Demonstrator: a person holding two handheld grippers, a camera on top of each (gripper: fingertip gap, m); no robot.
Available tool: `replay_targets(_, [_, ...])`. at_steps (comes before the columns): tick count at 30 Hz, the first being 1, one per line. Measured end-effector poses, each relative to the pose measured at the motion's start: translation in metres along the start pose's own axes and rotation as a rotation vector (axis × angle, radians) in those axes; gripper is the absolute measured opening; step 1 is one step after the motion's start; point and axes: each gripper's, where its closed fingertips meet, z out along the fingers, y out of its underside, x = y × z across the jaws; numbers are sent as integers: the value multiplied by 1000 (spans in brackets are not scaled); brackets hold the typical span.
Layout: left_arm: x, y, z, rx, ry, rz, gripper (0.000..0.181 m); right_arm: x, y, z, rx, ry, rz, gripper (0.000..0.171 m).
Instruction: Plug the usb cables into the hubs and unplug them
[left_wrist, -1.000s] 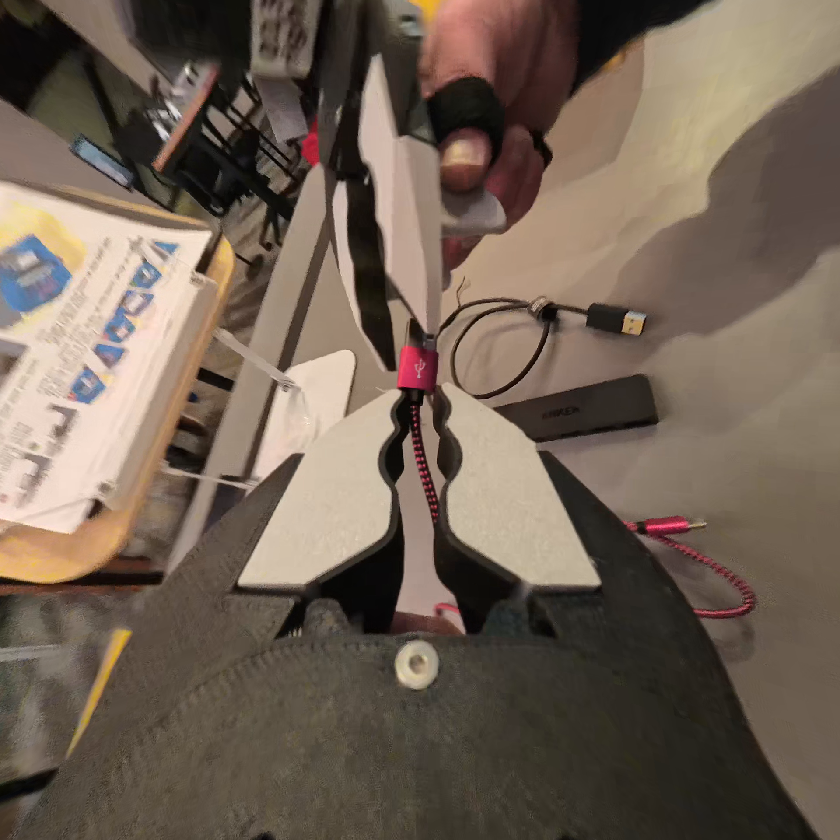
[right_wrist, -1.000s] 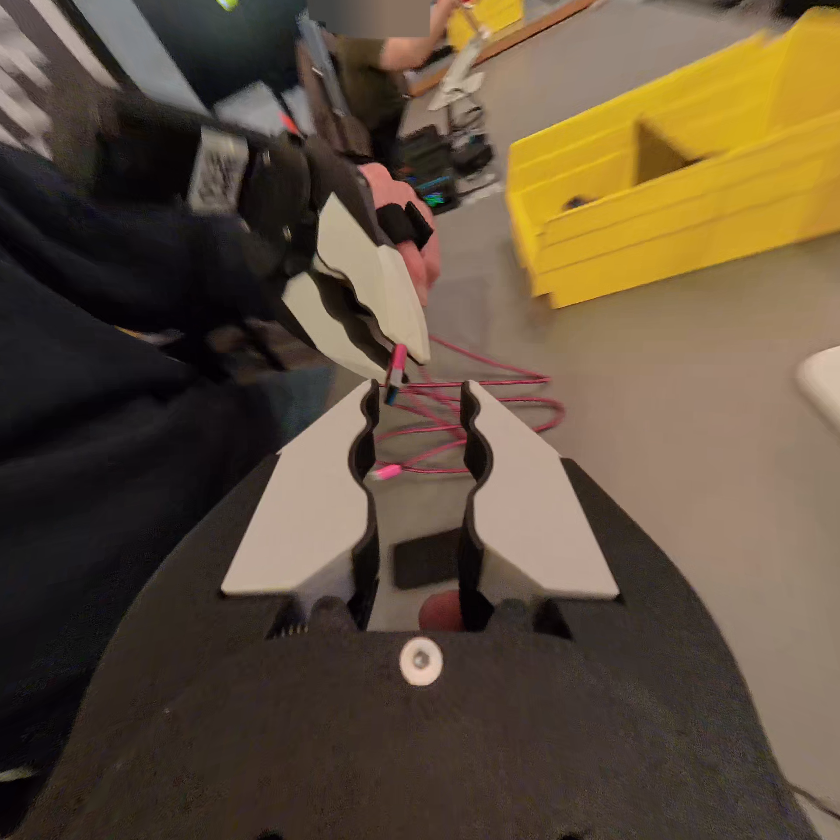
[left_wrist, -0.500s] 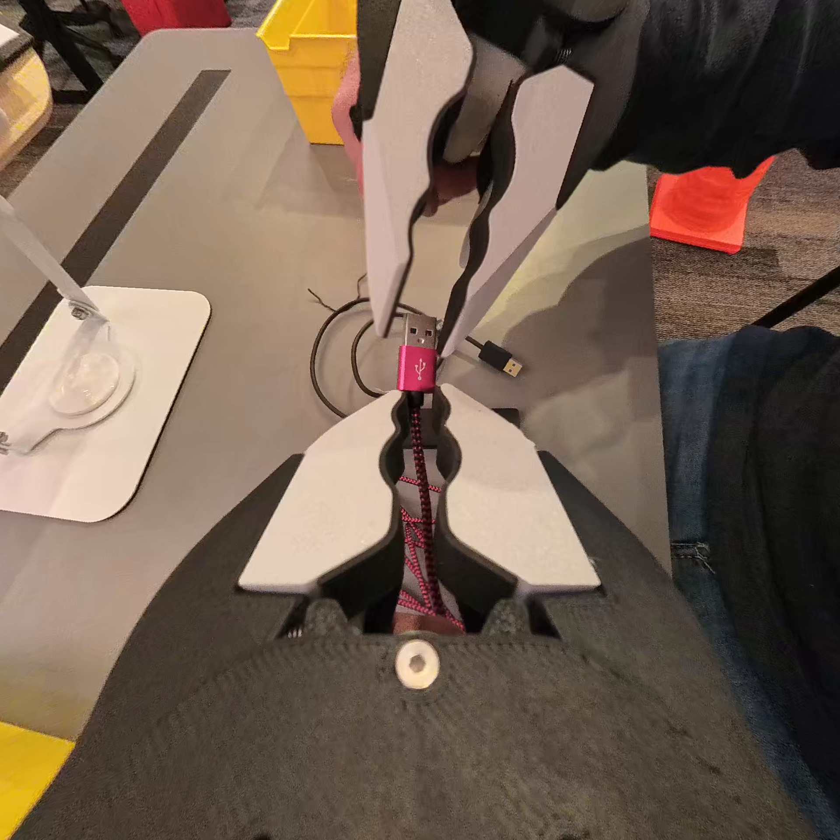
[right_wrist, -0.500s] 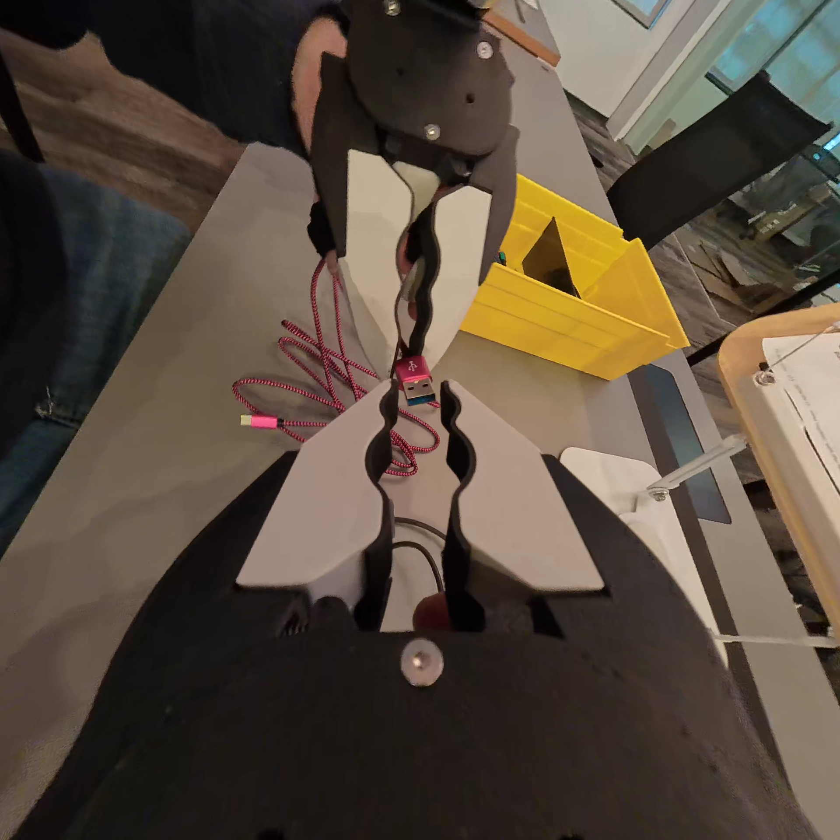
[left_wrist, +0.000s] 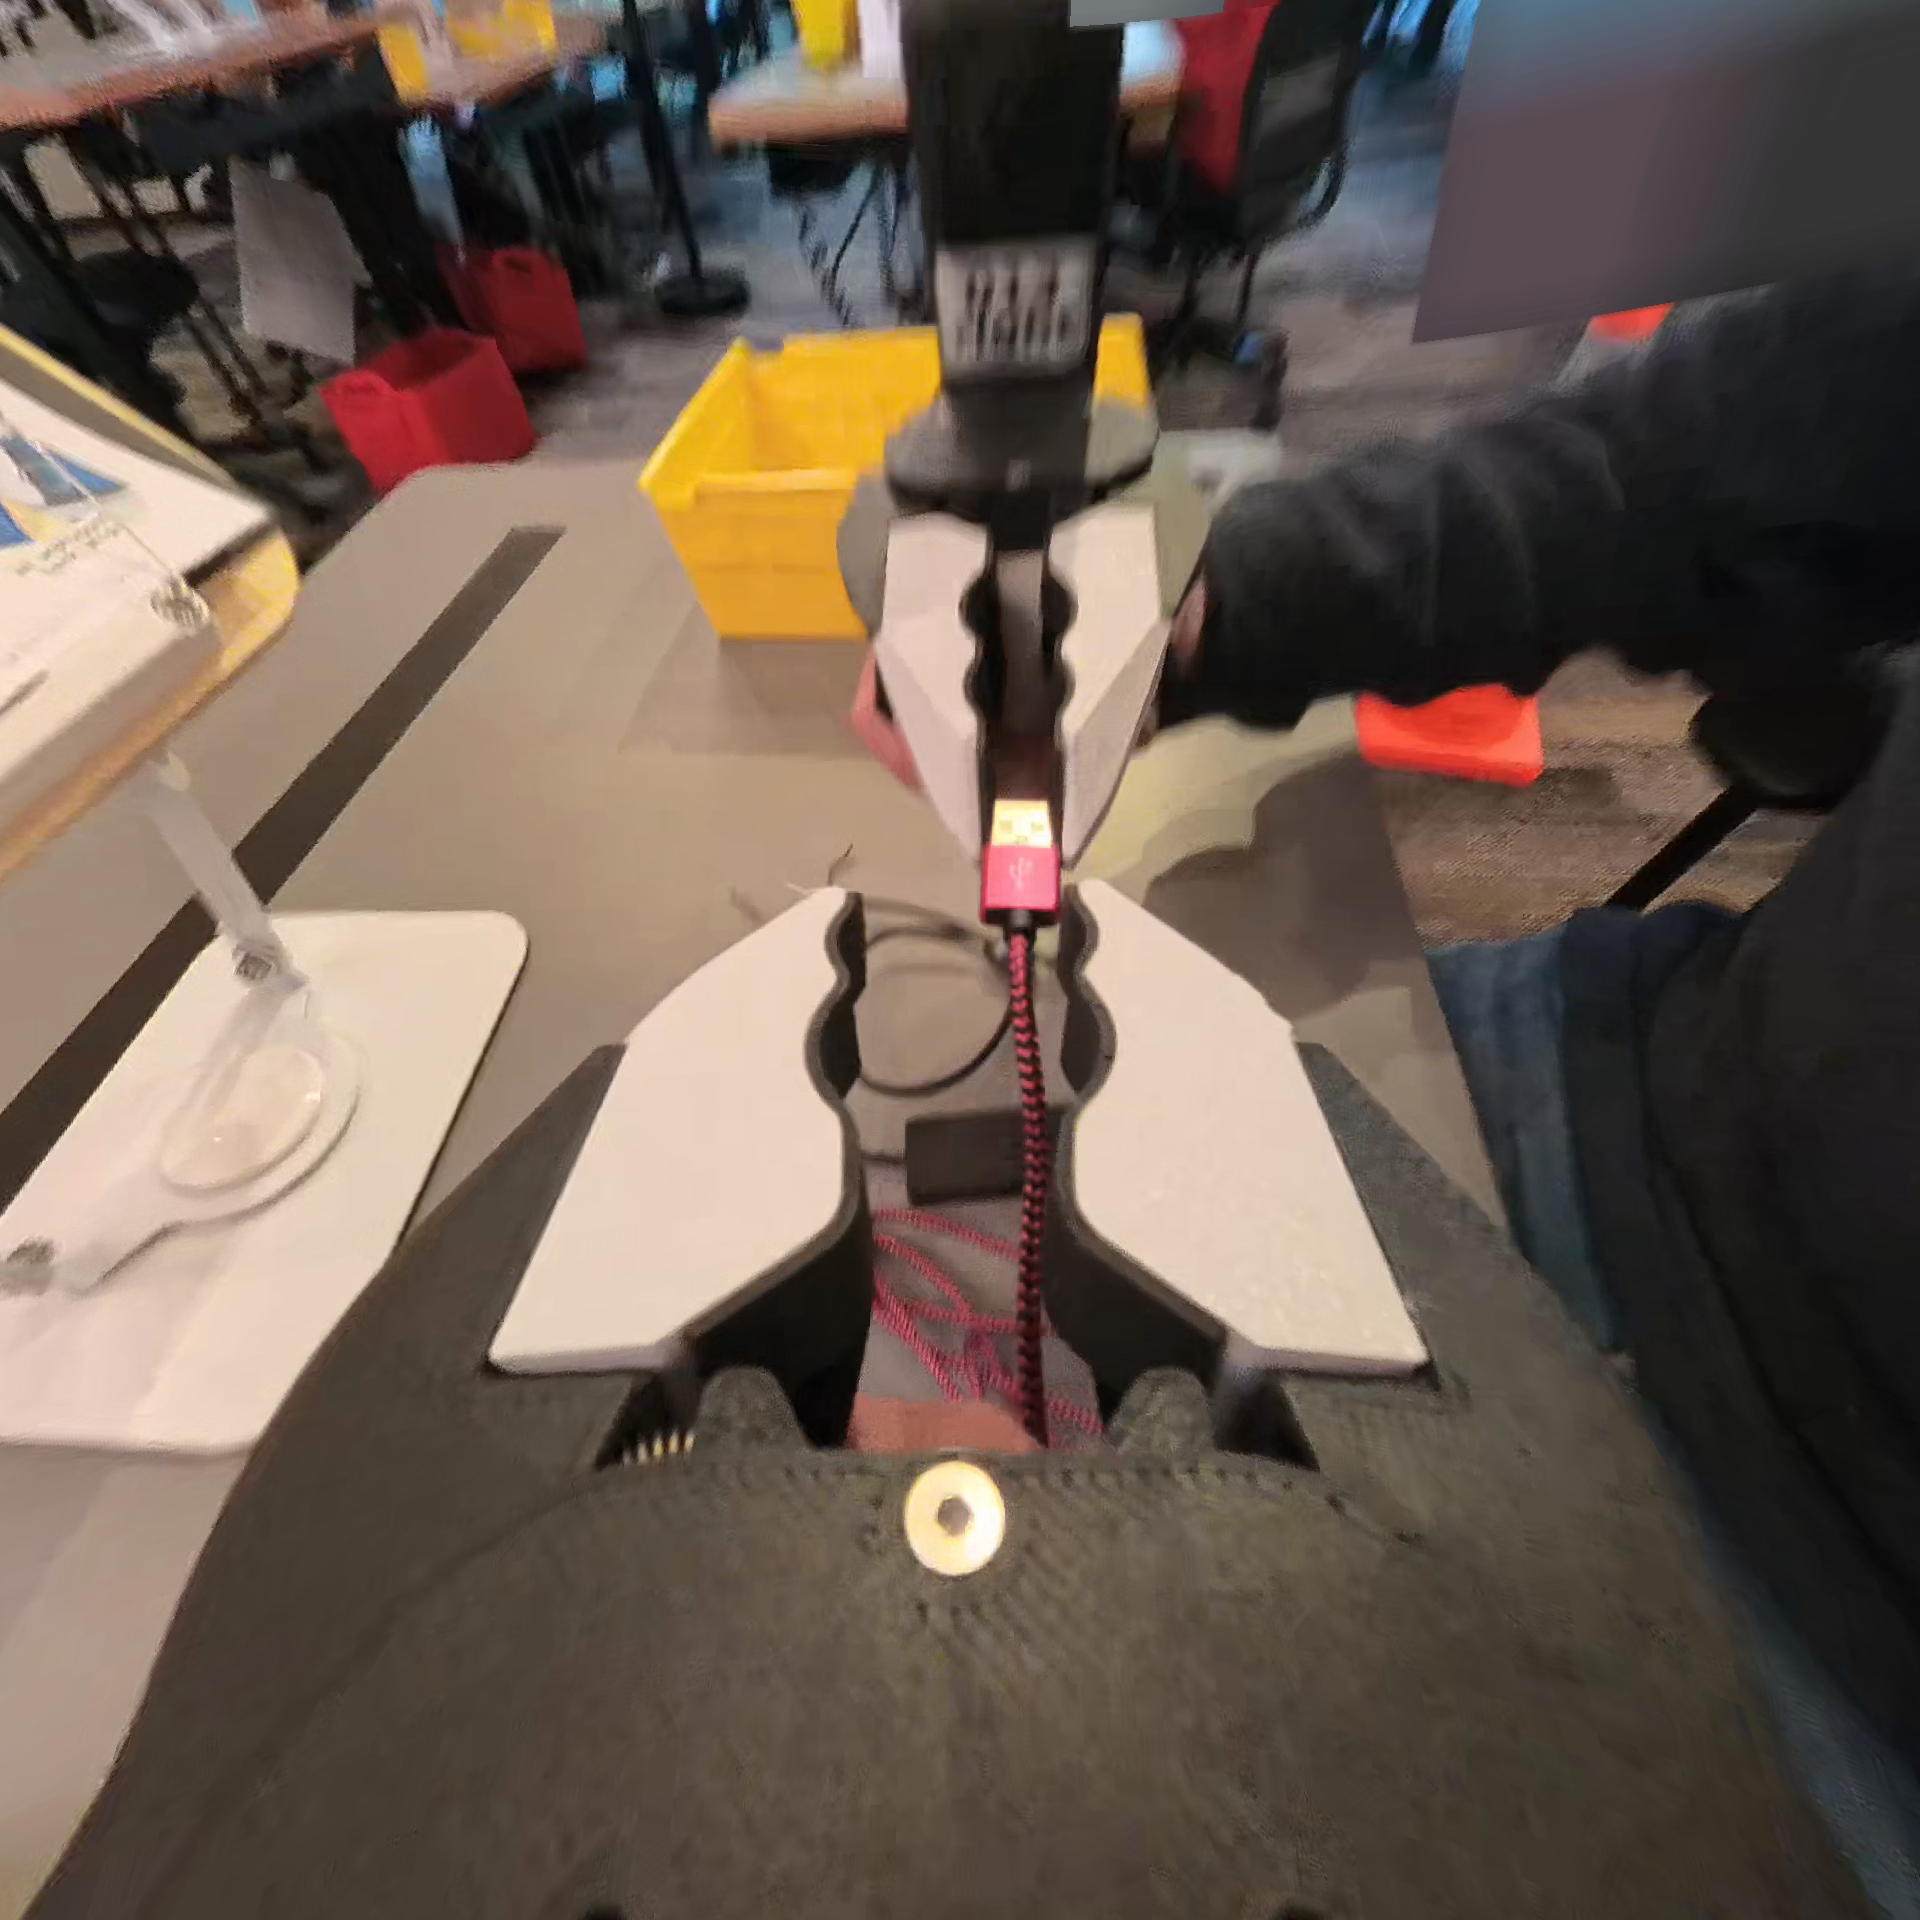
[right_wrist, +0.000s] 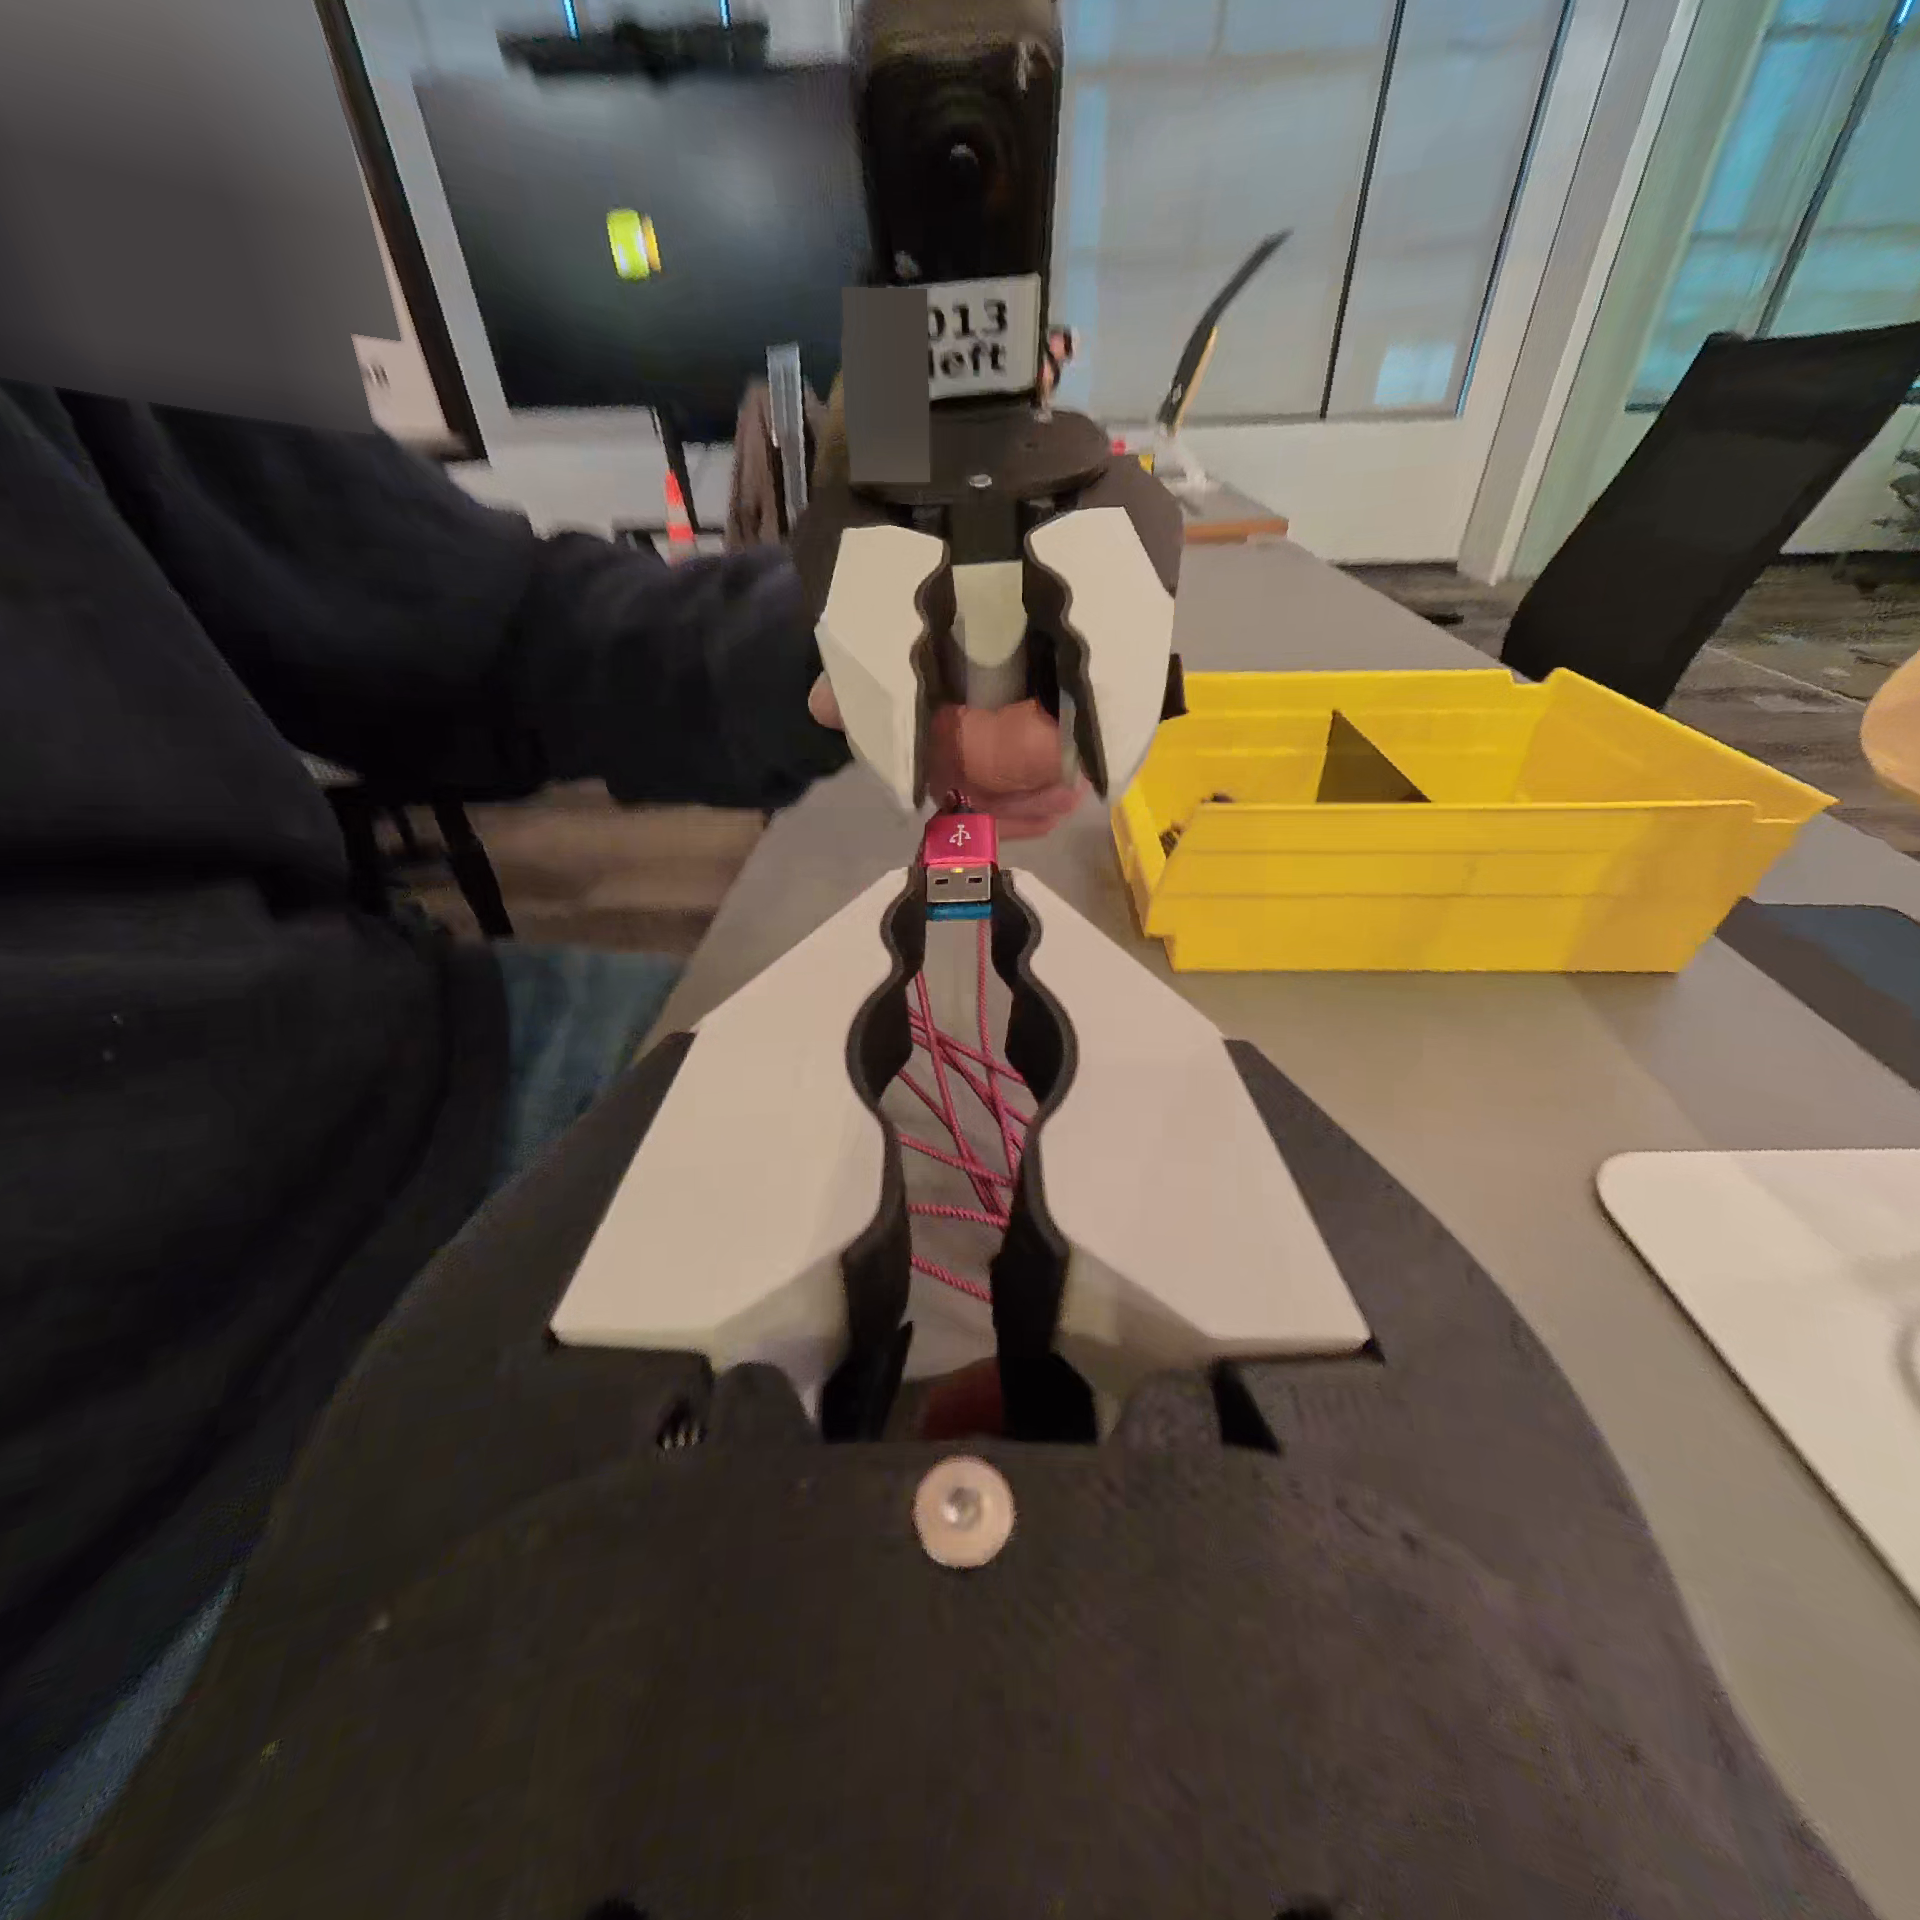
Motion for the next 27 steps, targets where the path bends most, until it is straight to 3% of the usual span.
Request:
replay_targets(4, [-3,-21,-3,187,93,-73,41,8,-15,-6,210,-27,126,10])
replay_targets(8, [-7,-12,4,222,24,-97,36,7,-15,-5,298,-59,179,10])
replay_targets(18, [-1,-7,13,305,-9,-203,14,11,-9,-7,283,-54,166,10])
replay_targets(27, [0,-10,14,362,-43,-213,18,8,-8,-8,251,-95,181,10])
